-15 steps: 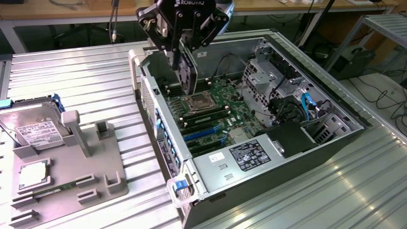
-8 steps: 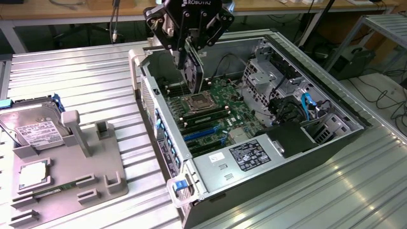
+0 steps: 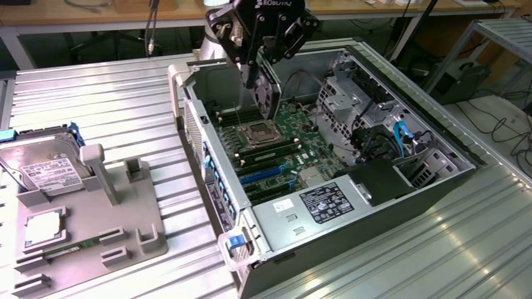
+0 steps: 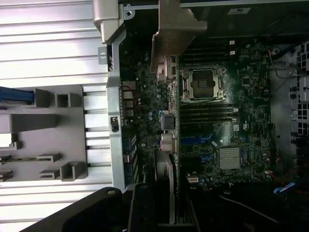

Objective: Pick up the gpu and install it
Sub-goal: 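Pick up the gpu and move the gpu toward the slot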

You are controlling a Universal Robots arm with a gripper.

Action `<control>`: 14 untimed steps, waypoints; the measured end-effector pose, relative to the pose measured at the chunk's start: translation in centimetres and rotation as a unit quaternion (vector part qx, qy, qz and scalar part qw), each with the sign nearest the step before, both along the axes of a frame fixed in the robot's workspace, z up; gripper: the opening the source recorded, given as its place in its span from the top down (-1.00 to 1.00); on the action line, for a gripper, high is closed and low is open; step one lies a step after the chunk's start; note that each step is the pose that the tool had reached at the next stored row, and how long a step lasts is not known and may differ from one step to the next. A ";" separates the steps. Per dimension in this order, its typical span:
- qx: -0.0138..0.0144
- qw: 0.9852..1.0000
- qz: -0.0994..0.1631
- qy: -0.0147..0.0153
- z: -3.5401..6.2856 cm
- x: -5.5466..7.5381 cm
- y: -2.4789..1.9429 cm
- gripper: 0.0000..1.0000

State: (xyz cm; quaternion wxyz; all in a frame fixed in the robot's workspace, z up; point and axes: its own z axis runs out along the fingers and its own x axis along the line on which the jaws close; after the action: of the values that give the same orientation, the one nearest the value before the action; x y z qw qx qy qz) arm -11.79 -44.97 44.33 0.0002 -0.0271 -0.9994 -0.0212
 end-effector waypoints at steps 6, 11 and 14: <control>0.000 1.000 0.004 0.000 -0.06 1.3 0.00 0.44; 0.000 1.000 0.016 0.000 -0.12 2.3 0.00 0.44; 0.000 1.000 0.021 0.000 -0.17 3.5 0.00 0.44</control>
State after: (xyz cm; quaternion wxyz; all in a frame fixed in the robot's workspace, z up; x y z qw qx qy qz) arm -8.31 -44.97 44.16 0.0007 -0.0059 -0.9998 -0.0212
